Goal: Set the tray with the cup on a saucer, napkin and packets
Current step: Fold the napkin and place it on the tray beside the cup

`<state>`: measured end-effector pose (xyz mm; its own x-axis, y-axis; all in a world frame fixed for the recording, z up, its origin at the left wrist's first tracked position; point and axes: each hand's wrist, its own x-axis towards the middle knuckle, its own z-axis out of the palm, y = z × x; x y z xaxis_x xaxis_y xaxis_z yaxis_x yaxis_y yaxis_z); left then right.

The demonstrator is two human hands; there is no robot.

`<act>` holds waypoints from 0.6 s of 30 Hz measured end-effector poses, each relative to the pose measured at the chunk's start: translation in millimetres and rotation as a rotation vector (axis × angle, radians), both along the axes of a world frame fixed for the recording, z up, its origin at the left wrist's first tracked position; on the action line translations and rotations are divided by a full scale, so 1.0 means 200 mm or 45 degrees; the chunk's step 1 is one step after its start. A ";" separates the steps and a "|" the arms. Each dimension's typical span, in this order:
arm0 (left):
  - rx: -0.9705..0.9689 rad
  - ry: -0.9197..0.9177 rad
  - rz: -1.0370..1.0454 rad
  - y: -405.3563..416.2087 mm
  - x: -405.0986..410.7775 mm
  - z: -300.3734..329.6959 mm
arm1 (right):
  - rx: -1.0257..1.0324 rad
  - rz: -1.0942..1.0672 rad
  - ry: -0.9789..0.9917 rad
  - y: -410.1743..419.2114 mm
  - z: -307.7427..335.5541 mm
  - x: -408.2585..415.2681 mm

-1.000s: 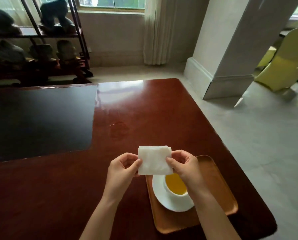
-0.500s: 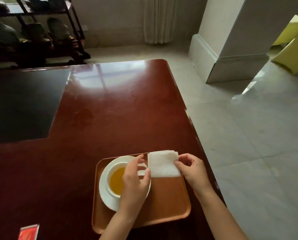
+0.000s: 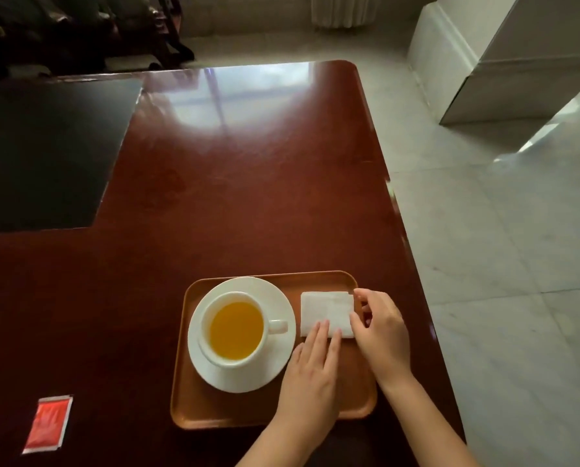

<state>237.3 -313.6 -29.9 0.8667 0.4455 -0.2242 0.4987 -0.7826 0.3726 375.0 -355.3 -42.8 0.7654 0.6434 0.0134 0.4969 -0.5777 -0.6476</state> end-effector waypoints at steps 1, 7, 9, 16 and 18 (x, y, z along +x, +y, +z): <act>0.042 0.009 0.013 0.00 0.00 -0.01 | -0.015 0.067 -0.129 -0.02 -0.01 0.00; 0.137 0.144 -0.024 -0.02 0.01 -0.03 | -0.232 0.474 -0.476 -0.10 -0.11 -0.01; 0.116 0.184 0.007 -0.02 0.01 -0.03 | -0.254 0.491 -0.485 -0.10 -0.12 -0.01; 0.116 0.185 0.025 -0.02 0.06 -0.08 | -0.257 0.534 -0.543 -0.08 -0.11 0.02; 0.122 0.199 0.031 -0.03 0.07 -0.08 | -0.259 0.539 -0.539 -0.08 -0.11 0.03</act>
<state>251.9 -319.3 -46.0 0.8134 0.4917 -0.3107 0.5639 -0.7977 0.2138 380.3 -371.0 -64.2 0.3990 0.9109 0.1048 0.8986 -0.3657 -0.2424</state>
